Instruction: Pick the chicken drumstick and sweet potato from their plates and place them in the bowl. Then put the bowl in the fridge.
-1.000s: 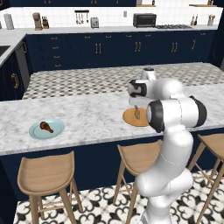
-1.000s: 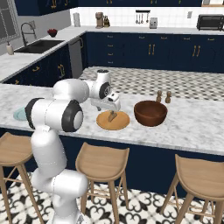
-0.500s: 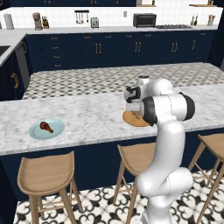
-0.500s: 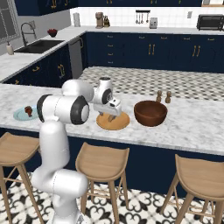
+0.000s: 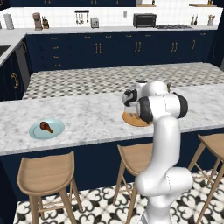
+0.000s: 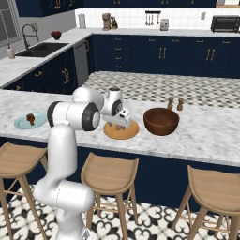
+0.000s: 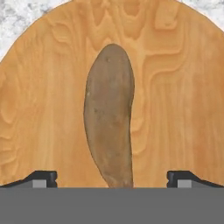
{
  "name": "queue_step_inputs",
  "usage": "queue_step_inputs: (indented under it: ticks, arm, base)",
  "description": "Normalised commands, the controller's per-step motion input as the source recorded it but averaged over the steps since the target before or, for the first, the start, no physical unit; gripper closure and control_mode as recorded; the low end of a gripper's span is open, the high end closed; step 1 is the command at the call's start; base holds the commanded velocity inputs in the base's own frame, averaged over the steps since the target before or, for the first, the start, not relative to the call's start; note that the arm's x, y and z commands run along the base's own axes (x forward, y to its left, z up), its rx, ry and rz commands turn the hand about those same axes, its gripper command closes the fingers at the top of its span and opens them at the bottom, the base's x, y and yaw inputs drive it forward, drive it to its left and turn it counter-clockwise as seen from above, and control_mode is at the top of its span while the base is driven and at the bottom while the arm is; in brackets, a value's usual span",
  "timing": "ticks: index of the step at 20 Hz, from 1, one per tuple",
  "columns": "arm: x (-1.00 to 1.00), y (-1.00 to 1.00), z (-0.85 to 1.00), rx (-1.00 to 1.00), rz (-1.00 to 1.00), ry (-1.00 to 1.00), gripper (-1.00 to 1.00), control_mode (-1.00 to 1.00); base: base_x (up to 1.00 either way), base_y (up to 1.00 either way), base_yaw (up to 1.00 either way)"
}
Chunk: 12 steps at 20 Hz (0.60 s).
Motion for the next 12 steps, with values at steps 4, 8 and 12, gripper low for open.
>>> queue_step_inputs:
  ticks: [4,8,12]
  arm:
    - [0.35,0.00,-0.27,0.00,0.00,-0.04,-1.00,-1.00]
    - [0.02,0.00,0.00,0.00,0.00,0.00,1.00,-1.00]
    - [0.00,0.00,0.00,0.00,0.00,0.00,1.00,-1.00]
  base:
    - [0.00,0.00,0.00]
    - [0.00,0.00,0.00]
    - [0.00,0.00,0.00]
